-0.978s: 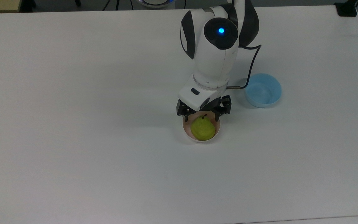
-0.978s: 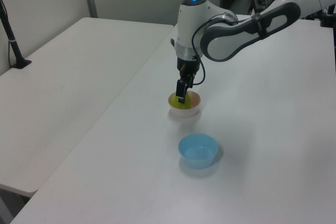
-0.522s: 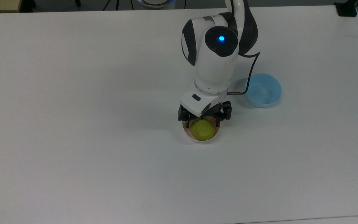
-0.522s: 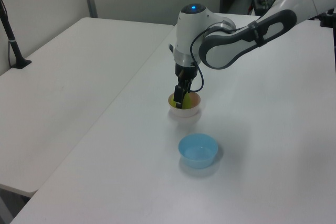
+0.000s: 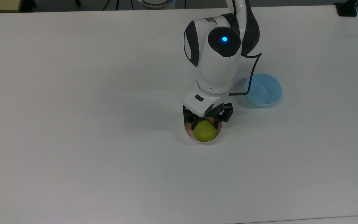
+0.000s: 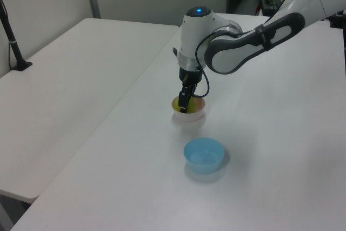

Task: Pick up a pear from the bowl
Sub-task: 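Close the gripper around the green pear inside the pink bowl, then lift the pear out of the pink bowl and carry it aside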

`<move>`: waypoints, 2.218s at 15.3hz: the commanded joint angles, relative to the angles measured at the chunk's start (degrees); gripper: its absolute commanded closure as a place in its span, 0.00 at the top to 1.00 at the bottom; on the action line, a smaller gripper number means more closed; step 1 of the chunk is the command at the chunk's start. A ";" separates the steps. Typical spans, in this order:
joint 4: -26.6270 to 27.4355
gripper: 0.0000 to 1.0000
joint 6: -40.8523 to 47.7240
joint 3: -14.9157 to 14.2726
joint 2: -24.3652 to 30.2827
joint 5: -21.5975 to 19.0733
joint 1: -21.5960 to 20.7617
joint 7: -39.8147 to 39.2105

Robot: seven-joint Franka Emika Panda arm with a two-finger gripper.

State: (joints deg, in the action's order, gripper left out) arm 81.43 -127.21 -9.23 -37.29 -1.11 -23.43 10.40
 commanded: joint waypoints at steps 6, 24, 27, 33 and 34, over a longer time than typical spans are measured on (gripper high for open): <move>-0.04 0.32 2.21 -0.80 6.16 -0.03 -0.48 0.23; 9.01 0.37 9.62 5.01 9.61 8.49 17.54 -9.27; 9.19 0.48 7.50 5.09 8.02 10.86 17.54 -7.68; 9.10 1.00 8.29 4.83 9.77 11.04 17.72 -8.12; 9.10 1.00 8.38 4.83 11.26 10.87 17.80 -8.12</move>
State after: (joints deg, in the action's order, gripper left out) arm 89.75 -119.06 -4.31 -29.84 8.67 -5.62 1.36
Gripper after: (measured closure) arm 0.123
